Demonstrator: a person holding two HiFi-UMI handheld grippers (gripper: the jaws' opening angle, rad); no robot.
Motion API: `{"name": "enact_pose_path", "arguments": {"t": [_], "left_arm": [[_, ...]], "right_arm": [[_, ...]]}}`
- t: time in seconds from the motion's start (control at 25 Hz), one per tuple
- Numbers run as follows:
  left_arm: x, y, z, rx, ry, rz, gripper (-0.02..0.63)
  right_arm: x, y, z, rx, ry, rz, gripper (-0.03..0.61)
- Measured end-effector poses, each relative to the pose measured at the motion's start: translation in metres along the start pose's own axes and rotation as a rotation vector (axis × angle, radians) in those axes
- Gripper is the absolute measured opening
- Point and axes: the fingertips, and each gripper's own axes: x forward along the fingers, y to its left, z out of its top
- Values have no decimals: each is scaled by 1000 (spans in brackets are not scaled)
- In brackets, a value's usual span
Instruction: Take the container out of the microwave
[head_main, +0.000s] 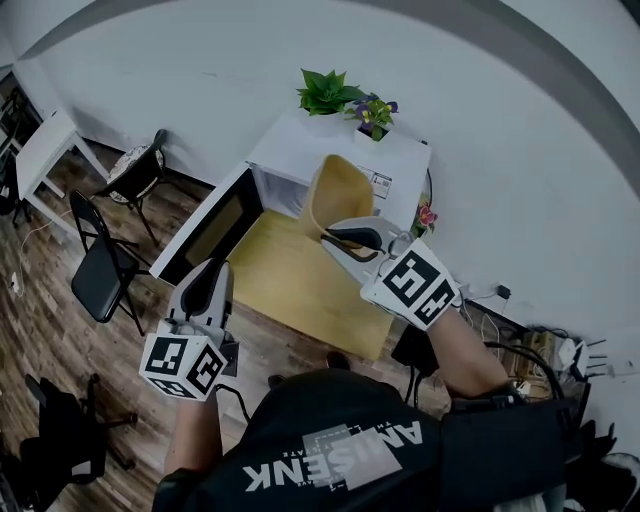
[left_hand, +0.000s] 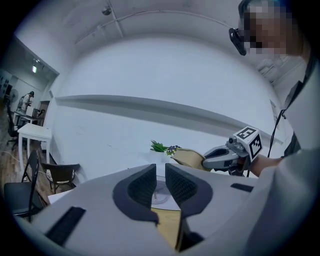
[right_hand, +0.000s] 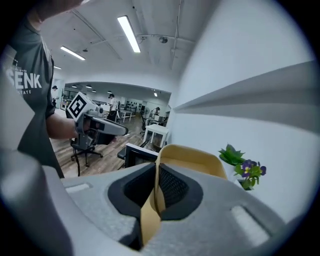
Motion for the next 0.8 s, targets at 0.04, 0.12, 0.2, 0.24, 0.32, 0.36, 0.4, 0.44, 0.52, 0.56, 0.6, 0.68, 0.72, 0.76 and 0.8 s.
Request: {"name": "enact_pose_path", "arguments": {"t": [0.04, 0.12, 0.2, 0.24, 0.32, 0.36, 0.4, 0.44, 0.52, 0.56, 0.6, 0.68, 0.72, 0.76, 0.8], "left_arm": [[0, -1, 2, 3, 1, -3, 48], [2, -3, 4, 19, 9, -2, 24], [3, -4, 8, 44, 8, 9, 15], [4, -4, 10, 60, 4, 18, 15], [5, -6, 14, 78, -1, 30, 15], [5, -7, 16, 74, -2, 29, 15], [6, -9, 17, 65, -2, 25, 11], [6, -11, 19, 57, -2, 22, 6], [6, -12, 21, 52, -2, 29, 5], [7, -11, 23, 48, -5, 36, 3], [8, -9, 24, 42, -7, 44, 3], [9, -6, 24, 41, -9, 63, 3], [10, -4, 24, 51, -7, 74, 3], [10, -2, 24, 61, -4, 85, 3], [10, -1, 24, 65, -2, 92, 3]], "right_arm": [[-5, -8, 3, -1, -8, -24, 28], [-18, -24, 7, -3, -21, -62, 28], [-30, -34, 11, -6, -37, -83, 28], [-34, -38, 12, -8, -44, -88, 28], [-42, -43, 14, -7, -53, -96, 28], [-45, -44, 15, -4, -57, -100, 28], [-47, -46, 15, -2, -60, -104, 28], [-50, -46, 15, 0, -62, -108, 28], [-52, -47, 15, 4, -65, -112, 28], [-53, -47, 14, 8, -69, -110, 28], [-54, -47, 14, 11, -71, -108, 28], [-53, -47, 13, 8, -70, -108, 28], [-53, -48, 12, 5, -67, -111, 28], [-53, -49, 11, 1, -62, -114, 28], [-54, -50, 10, -5, -55, -118, 28]]}}
